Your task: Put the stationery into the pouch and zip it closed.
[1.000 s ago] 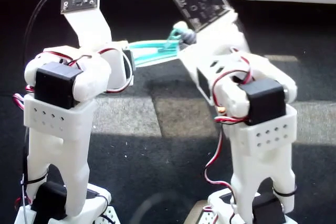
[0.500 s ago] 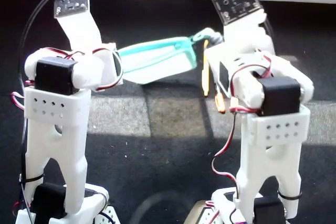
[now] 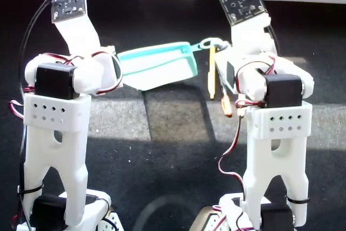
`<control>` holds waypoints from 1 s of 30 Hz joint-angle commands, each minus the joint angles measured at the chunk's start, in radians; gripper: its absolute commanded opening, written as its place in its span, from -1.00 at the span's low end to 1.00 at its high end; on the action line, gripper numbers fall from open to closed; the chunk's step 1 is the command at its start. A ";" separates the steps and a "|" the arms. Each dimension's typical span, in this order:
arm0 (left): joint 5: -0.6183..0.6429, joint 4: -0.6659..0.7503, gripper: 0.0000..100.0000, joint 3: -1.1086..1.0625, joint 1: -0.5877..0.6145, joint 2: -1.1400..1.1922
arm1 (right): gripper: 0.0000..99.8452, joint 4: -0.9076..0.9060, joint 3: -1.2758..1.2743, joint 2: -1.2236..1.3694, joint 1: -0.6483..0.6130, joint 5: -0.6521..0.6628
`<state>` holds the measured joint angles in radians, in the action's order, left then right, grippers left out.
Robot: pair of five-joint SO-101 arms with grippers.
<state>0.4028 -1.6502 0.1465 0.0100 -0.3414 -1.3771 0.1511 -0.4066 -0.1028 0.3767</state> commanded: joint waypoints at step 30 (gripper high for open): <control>-0.005 0.141 -0.98 -0.002 0.048 -0.001 | -0.29 -0.079 0.082 -0.203 -0.087 -0.006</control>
<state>0.3997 -1.5551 0.1343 0.0376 -0.3353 -1.4523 0.1726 -0.5493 -0.1765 0.3751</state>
